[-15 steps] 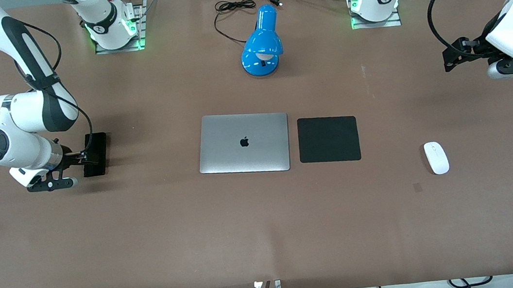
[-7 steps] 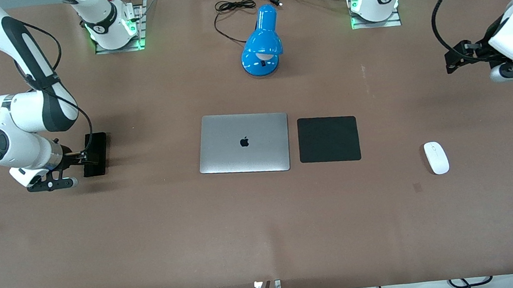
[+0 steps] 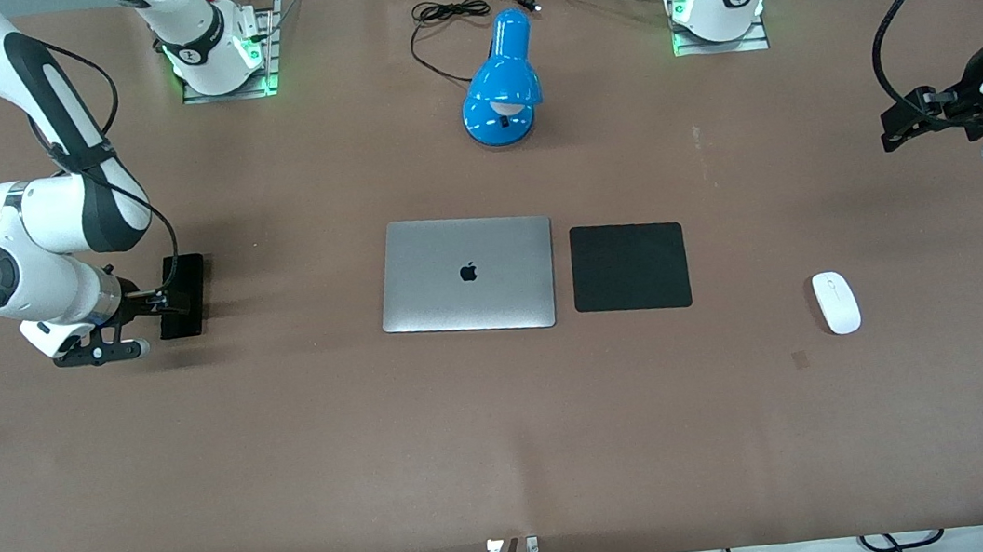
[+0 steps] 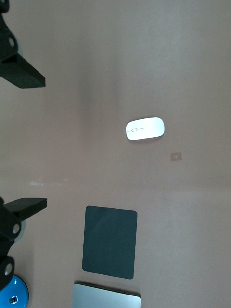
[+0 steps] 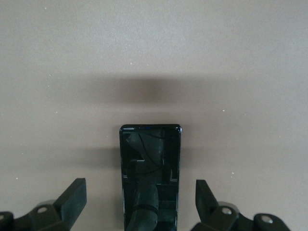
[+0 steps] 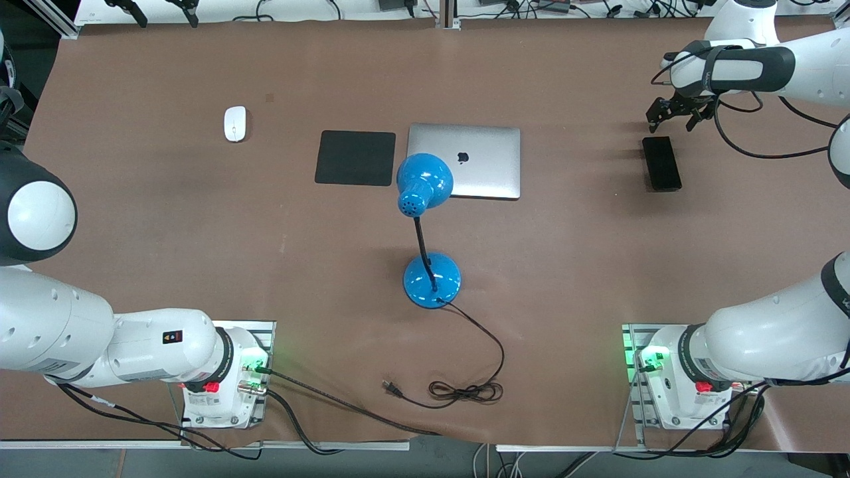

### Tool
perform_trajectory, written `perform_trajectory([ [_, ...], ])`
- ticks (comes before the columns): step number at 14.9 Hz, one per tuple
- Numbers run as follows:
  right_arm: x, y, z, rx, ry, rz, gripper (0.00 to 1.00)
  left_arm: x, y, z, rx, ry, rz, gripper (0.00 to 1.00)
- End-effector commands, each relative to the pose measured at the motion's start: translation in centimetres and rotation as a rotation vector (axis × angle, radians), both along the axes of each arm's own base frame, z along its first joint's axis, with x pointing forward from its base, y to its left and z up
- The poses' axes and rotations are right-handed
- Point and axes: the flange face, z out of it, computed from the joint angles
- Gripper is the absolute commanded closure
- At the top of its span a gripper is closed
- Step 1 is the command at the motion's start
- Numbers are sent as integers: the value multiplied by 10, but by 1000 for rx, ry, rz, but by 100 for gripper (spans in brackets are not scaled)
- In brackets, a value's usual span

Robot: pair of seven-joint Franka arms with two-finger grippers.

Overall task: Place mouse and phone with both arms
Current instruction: 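Grasp the black phone with the right gripper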

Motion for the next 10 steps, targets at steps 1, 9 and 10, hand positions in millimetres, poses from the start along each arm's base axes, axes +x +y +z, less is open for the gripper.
perform_trajectory([
  [1,-4,-1,-10,-7,9,-12,0,4,1,5,-14,2,-14,0],
  [9,-6,-1,-26,-1,30,-16,0,8,4,-4,-7,17,-10,0],
  [10,-6,2,-27,-1,32,-11,0,12,8,-14,-9,34,-2,0],
])
